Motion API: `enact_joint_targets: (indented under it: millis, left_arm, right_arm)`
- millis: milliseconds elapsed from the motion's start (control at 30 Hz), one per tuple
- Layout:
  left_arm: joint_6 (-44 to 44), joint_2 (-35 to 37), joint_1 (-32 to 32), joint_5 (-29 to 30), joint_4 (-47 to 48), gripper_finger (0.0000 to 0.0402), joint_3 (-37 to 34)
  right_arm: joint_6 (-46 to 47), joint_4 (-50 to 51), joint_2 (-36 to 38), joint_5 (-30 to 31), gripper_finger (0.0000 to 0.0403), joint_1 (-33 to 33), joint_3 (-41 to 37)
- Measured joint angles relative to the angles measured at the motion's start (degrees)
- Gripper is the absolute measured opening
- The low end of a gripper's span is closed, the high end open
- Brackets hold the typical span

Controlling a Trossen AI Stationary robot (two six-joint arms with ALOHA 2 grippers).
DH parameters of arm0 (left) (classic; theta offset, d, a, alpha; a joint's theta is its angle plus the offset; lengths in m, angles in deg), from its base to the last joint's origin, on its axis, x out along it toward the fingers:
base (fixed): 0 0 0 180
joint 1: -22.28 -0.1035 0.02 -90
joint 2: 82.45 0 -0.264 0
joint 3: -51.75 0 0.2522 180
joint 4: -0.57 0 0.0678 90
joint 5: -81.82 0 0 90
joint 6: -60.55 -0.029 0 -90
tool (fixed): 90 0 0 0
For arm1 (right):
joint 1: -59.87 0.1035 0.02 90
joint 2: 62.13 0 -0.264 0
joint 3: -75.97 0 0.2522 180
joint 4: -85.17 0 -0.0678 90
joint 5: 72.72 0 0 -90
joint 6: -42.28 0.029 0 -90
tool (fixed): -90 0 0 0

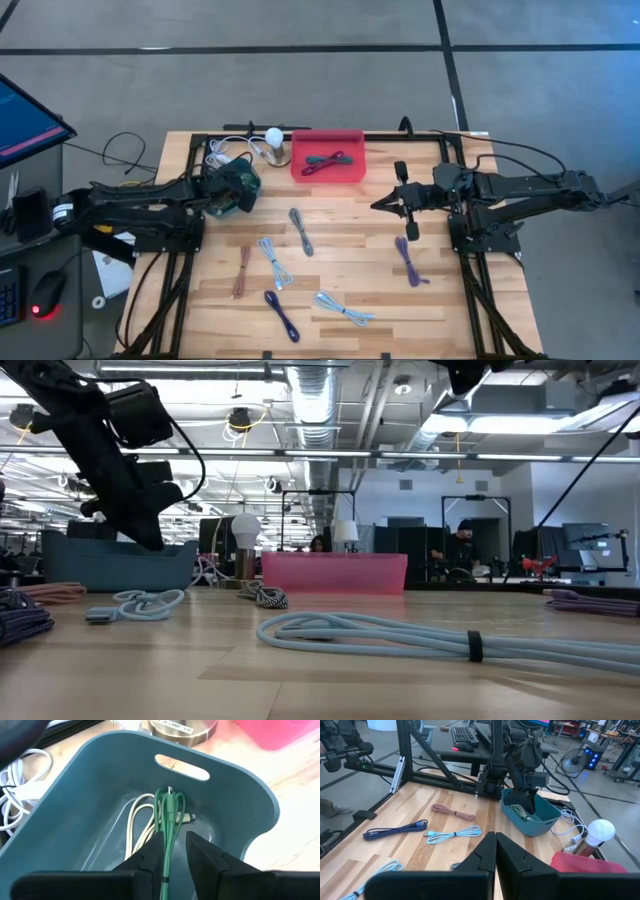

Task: Pick & Place USB Port
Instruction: Put the black and white USB cable into the pink bin

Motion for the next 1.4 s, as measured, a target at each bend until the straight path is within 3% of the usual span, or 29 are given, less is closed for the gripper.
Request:
enact_joint_targets:
  millis: [333, 667, 867, 1233, 1400]
  left_arm:
    - [-7.01, 6.14, 0.59, -4.87, -0.83, 0.0077, -0.02]
    - [-15.33, 15.85, 7.69, -5.72, -8.48, 0.0054, -0.02]
    - [-20.34, 15.83, 14.27, -7.41, -20.38, 0.0046, -0.02]
    - [-21.24, 15.85, 25.41, -7.43, -26.39, 0.0032, -0.02]
    - [-27.03, 15.83, 29.04, -7.37, -32.99, 0.0025, 0.0]
  right_arm:
    - [-1.37, 2.07, 2.82, -0.04, 0.0001, -2.9, -0.01]
    - [-0.28, 6.89, 10.25, -0.18, 0.0001, -4.26, 0.0]
    - [0.58, 9.97, 10.47, -0.26, 0.0001, -4.26, 0.0]
    - [3.03, 11.17, 11.59, -0.5, 0.0001, -4.1, 0.0]
    - [3.14, 11.11, 10.25, -0.51, 0.0001, -4.1, 0.0]
